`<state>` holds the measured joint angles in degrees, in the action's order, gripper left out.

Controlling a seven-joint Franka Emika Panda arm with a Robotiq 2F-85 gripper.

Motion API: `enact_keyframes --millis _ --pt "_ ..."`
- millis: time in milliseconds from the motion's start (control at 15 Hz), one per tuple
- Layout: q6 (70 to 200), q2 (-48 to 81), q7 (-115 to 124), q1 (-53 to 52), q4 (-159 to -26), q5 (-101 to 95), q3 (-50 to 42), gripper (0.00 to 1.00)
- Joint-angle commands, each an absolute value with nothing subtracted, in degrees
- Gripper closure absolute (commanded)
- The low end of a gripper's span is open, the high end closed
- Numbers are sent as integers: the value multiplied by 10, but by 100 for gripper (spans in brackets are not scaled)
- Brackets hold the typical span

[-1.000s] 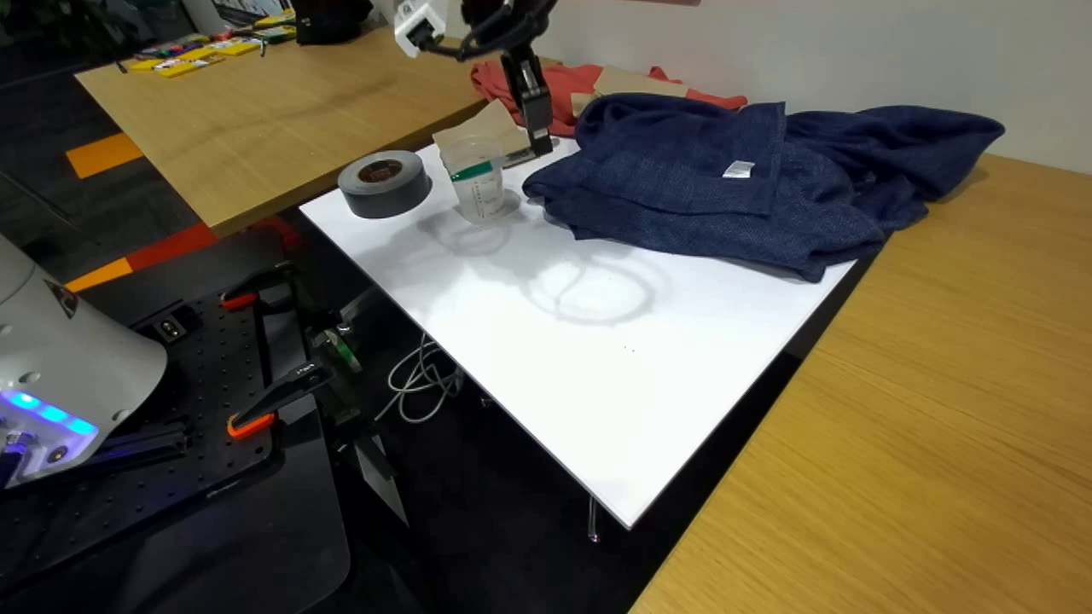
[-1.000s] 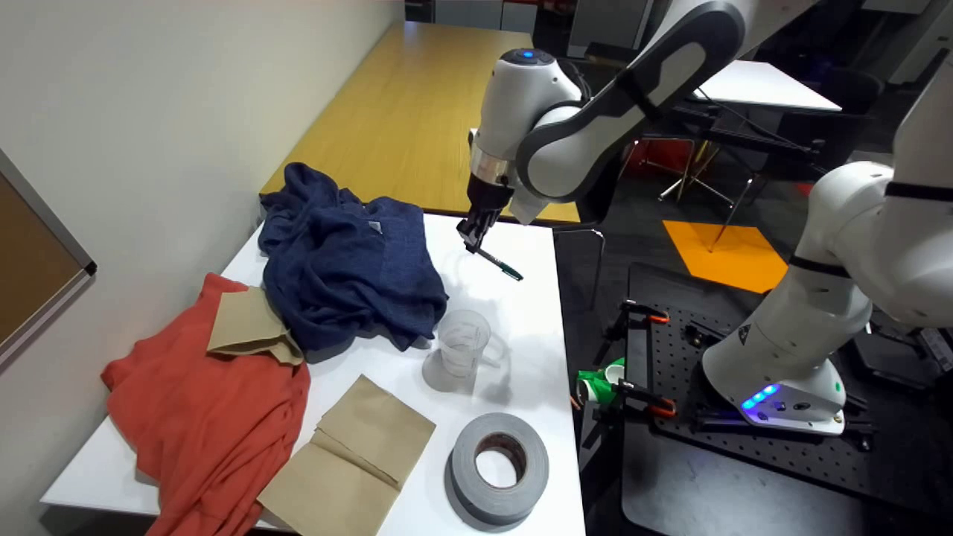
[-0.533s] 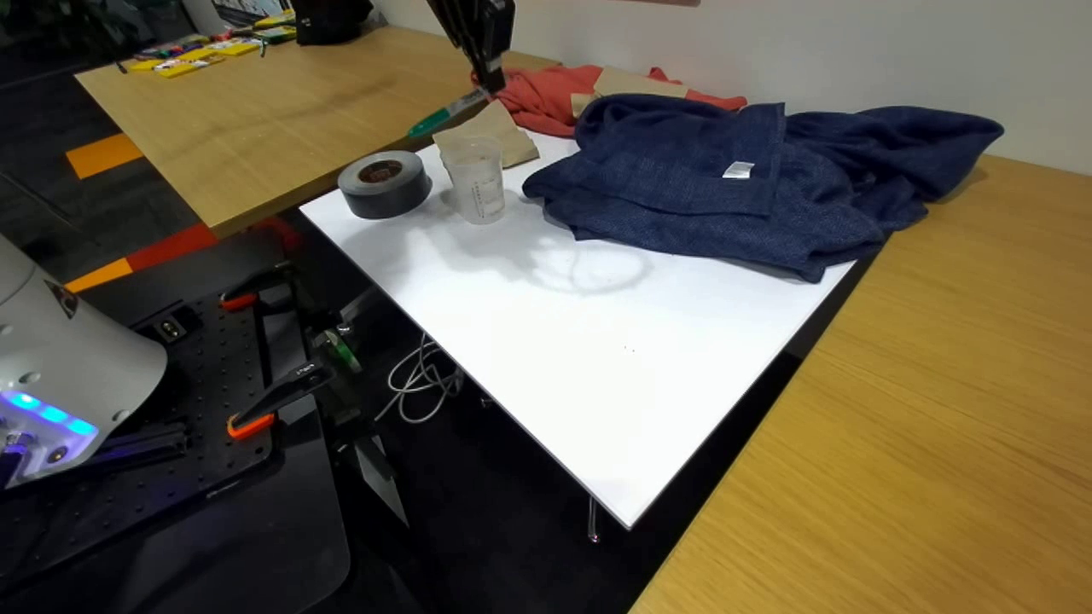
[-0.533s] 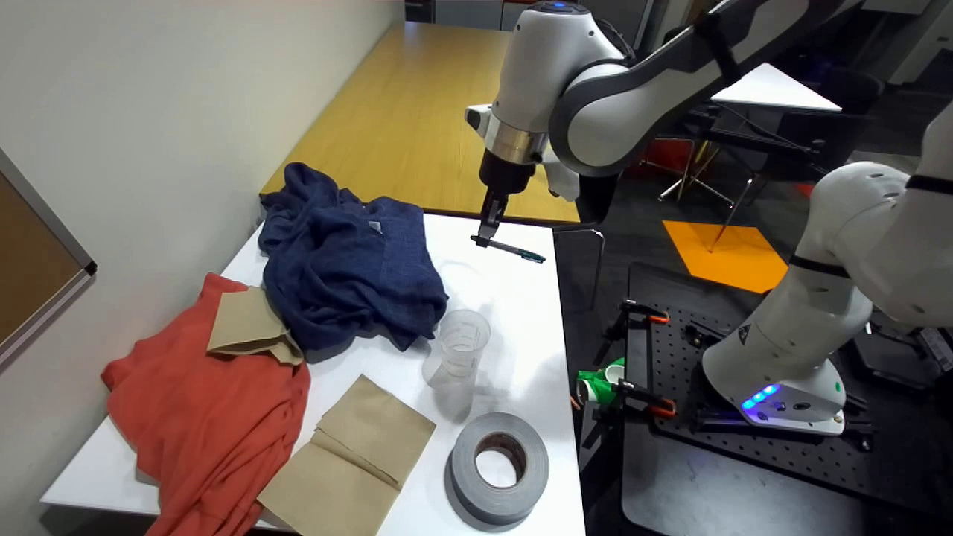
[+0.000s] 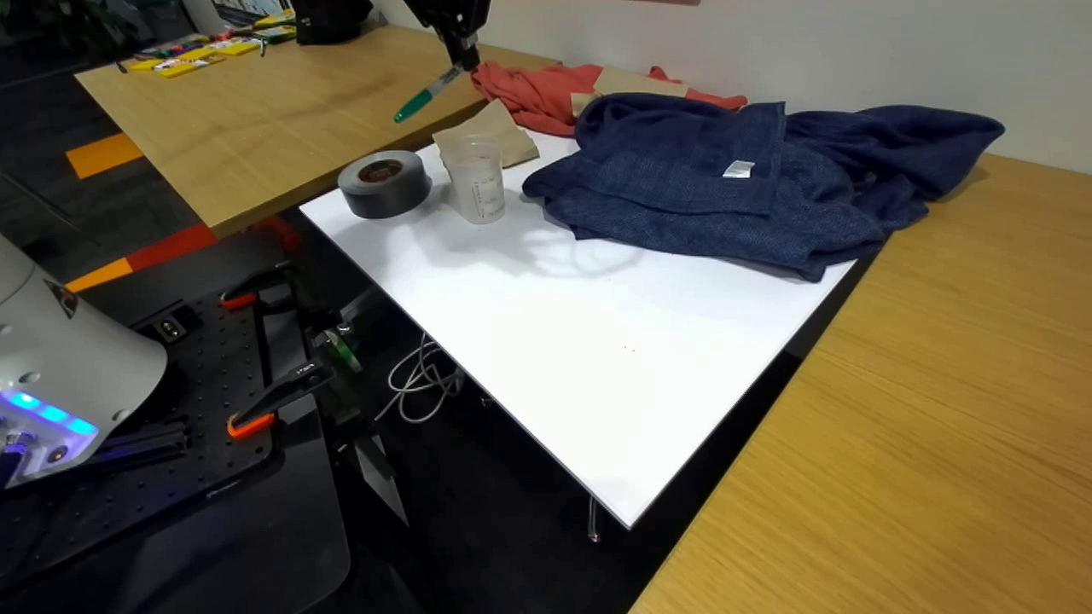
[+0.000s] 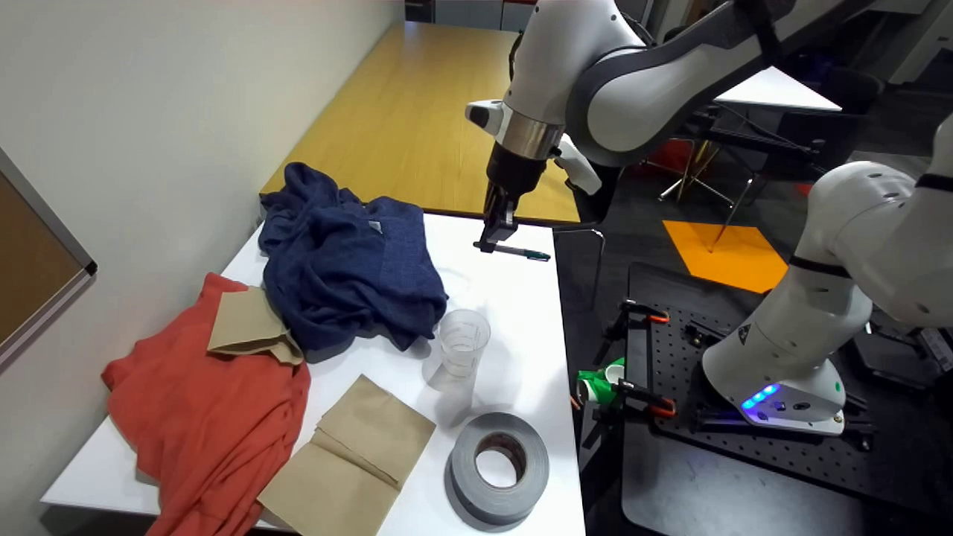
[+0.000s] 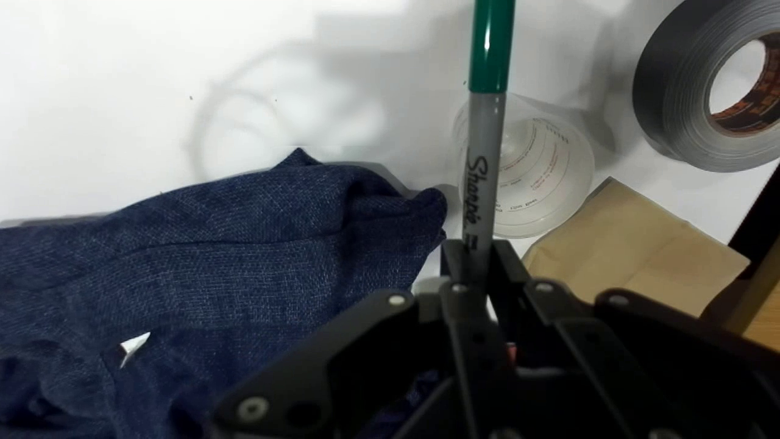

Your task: Put the marker in the cup

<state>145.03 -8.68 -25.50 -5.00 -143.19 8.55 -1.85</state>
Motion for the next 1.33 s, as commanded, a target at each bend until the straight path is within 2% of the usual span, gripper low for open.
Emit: enact_keyframes --millis 0,67,133,600,1267 --pt "1449 -87 -254 -49 -1432 85 -17 87" --pt "1449 -87 -254 -49 -1432 85 -17 87" --pt "1449 -87 -254 -49 -1432 85 -17 97" --pt "1545 -79 -534 -95 -1435 313 -41 97" --pt "1455 -94 -1008 -164 -1416 657 -131 97"
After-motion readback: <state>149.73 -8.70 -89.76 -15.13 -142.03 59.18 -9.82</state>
